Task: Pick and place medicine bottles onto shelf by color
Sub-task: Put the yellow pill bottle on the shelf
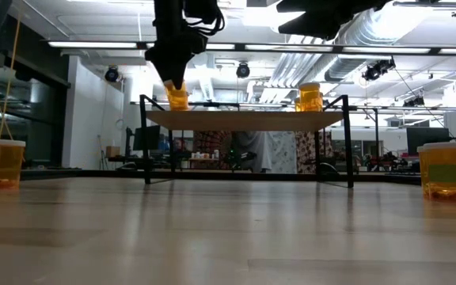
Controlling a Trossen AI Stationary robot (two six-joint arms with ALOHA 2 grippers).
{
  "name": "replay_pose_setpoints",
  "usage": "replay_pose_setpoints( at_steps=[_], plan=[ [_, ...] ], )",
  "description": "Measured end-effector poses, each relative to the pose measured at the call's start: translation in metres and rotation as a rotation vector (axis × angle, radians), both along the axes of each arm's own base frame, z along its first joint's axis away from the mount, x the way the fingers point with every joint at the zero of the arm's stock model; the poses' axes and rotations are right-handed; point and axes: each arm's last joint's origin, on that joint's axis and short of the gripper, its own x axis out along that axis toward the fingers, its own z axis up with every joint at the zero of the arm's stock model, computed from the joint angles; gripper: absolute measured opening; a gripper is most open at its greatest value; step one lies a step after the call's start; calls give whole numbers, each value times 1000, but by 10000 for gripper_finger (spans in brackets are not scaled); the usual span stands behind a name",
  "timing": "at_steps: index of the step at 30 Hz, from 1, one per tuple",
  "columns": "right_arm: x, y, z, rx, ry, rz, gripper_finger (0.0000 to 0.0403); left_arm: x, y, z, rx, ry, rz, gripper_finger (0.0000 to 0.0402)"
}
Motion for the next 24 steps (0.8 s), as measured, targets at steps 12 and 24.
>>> replay_pose_setpoints(
  at_steps=[12, 24],
  plan=[
    [0, 0, 0, 0, 0, 0, 319, -2, 2, 0, -27, 3, -45, 207],
    [0, 0, 0, 0, 0, 0, 319, -1, 1, 0, -51, -7, -79, 240]
  ],
)
